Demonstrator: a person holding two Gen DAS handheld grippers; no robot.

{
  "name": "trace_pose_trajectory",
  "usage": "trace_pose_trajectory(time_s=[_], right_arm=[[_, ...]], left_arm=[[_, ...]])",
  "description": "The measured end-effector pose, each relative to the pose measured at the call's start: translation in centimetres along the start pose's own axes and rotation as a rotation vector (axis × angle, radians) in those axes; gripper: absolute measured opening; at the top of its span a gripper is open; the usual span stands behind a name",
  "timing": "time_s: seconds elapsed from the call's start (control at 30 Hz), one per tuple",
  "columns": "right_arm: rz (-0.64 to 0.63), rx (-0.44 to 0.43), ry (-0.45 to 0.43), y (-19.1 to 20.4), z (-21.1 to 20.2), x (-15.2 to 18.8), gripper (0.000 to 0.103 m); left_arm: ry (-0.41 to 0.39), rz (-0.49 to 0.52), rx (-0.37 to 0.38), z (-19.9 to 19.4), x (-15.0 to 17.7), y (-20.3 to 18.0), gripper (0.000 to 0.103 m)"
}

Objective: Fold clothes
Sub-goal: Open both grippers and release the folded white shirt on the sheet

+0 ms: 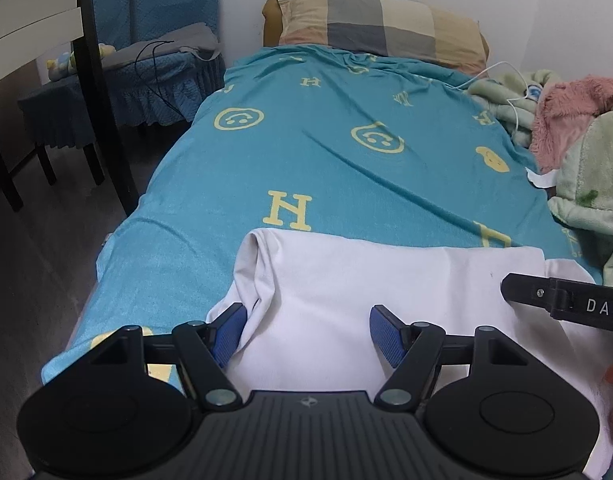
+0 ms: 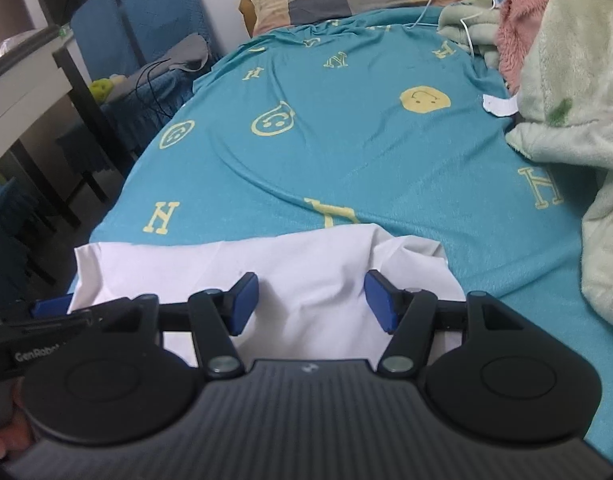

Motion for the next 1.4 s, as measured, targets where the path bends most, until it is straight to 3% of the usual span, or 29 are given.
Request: trace_pose_trajectory(time_s=[0.17,0.4,0.5,0.63,0.8,0.9,1.03,1.23,1.33,1.4], right_arm=[[0.003,0.018,-0.002,0.5,-2.2,0.0,0.062],[0.011,0.008,0.009,1.4,-8.5,0.4,0.062],[0.014,0.021,0.034,1.3,-10.6,1.8,0.062],[0.067,0.041,0.100,0.1,-10.6,4.2,0.061],[0.019,0.056,0.144,0.4,-8.9,5.4,0.063],[0.009,0.058,0.140,0.6,-8.9,5.4,0.064],[0.023,0.052,0.139,0.4,-9.0,5.5,0.063],[0.038,0.063,0.143,0.5,-8.9,5.3,0.064],[0.060,0.067,0.134,0.4,-9.1,5.0,0.064],[0.105,0.066,0.106,0.2,-9.7,4.4,0.064]], left_arm=[[-0.015,0.003,0.023,-2.5,0.3,-0.2,0.070],[-0.054,0.049,0.061,-8.5,1.3,-1.8,0.070],[-0.021,0.057,0.051,-9.9,2.7,-2.3,0.070],[0.048,0.076,0.032,-10.0,4.6,-2.8,0.070],[0.081,0.031,0.043,-9.8,4.9,-2.2,0.070],[0.132,-0.079,0.079,-10.7,4.8,-1.3,0.071],[0.194,-0.283,0.161,-12.3,5.6,0.0,0.082],[0.329,-0.560,0.207,-8.9,8.2,1.6,0.081],[0.315,-0.763,0.217,-7.7,9.2,3.6,0.080],[0.266,-0.867,0.214,-7.7,9.2,4.8,0.071]])
Point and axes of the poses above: each gripper's, at about its wrist camera, not at the fingertips, and z roughly the way its jaws point, y to its left, x to its underside, the point moved 2 cm from there along z, roughly the way its jaws point, and after that the axes turned 11 degrees about -y, right-handed, at the moved point
